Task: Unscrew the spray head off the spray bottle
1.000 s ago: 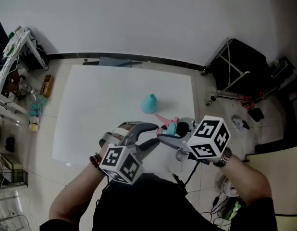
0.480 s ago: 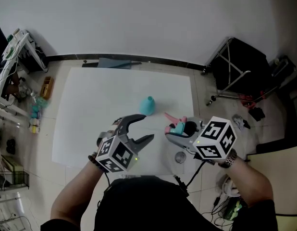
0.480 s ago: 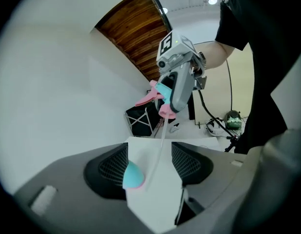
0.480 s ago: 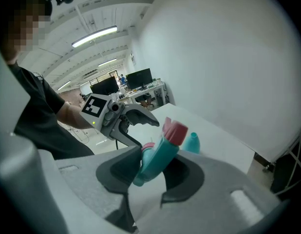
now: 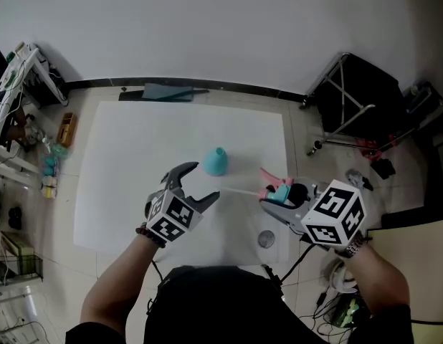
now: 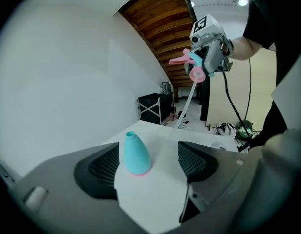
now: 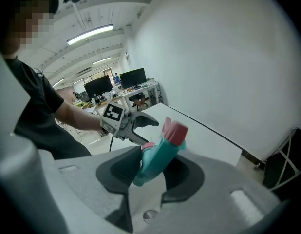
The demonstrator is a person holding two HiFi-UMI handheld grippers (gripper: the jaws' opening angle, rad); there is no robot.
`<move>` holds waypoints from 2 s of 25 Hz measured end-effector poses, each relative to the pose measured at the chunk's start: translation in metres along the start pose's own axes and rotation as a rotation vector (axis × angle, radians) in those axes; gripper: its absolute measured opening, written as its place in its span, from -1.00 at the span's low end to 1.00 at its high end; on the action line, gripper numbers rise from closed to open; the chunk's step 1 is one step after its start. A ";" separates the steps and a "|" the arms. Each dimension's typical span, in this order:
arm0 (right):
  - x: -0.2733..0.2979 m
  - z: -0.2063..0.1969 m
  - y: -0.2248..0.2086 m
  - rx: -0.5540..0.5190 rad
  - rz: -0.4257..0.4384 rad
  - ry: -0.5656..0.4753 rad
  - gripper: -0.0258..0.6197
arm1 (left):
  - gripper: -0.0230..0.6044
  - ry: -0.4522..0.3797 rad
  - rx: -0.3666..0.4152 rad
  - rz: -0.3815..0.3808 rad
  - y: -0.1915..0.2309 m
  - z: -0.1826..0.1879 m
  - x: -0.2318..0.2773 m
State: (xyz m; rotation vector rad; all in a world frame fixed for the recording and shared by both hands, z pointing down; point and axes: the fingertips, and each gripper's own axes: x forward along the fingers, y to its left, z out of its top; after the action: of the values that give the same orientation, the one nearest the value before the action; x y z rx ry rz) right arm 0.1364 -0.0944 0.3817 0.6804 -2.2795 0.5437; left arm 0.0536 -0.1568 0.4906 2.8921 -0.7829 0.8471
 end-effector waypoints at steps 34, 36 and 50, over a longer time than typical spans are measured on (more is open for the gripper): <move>-0.043 -0.031 -0.044 0.061 -0.063 0.021 -0.55 | 0.59 0.217 -0.130 0.060 0.031 -0.101 0.135; -0.044 -0.030 -0.044 0.059 -0.063 0.020 -0.55 | 0.54 0.219 -0.132 0.064 0.033 -0.101 0.135; -0.044 -0.023 -0.036 0.036 -0.071 0.008 -0.55 | 0.35 0.221 -0.045 0.091 0.035 -0.095 0.109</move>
State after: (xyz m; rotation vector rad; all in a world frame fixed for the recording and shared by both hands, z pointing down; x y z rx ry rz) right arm 0.1967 -0.0962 0.3728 0.7728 -2.2341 0.5531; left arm 0.0689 -0.2223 0.6237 2.6798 -0.9026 1.1192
